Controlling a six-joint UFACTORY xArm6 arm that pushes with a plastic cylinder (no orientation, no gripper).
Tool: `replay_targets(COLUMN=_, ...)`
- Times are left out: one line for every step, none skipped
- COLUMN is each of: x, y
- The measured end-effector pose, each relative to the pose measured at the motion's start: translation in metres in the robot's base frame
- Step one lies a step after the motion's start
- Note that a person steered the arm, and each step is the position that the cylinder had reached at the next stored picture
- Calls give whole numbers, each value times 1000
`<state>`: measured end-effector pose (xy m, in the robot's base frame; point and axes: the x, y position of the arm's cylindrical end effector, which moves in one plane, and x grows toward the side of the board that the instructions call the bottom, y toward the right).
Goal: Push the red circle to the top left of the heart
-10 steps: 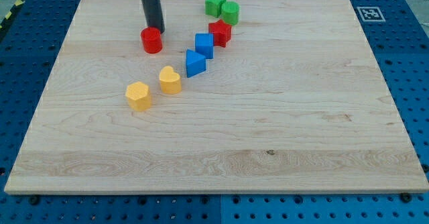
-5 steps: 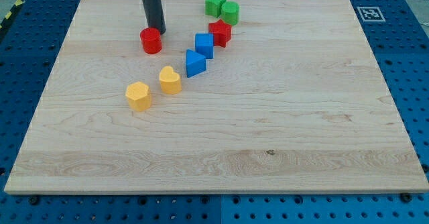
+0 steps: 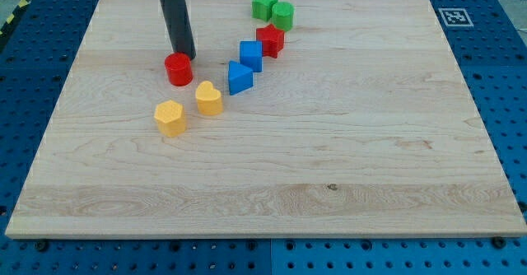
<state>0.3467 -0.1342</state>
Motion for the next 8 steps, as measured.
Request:
replay_targets(x=0, y=-38)
replay_targets(x=4, y=-55)
replay_targets(x=5, y=-52)
replay_targets(x=5, y=-51)
replay_targets(x=5, y=-50)
replay_targets(x=6, y=-43)
replay_targets(x=8, y=-31)
replay_targets(x=12, y=-24)
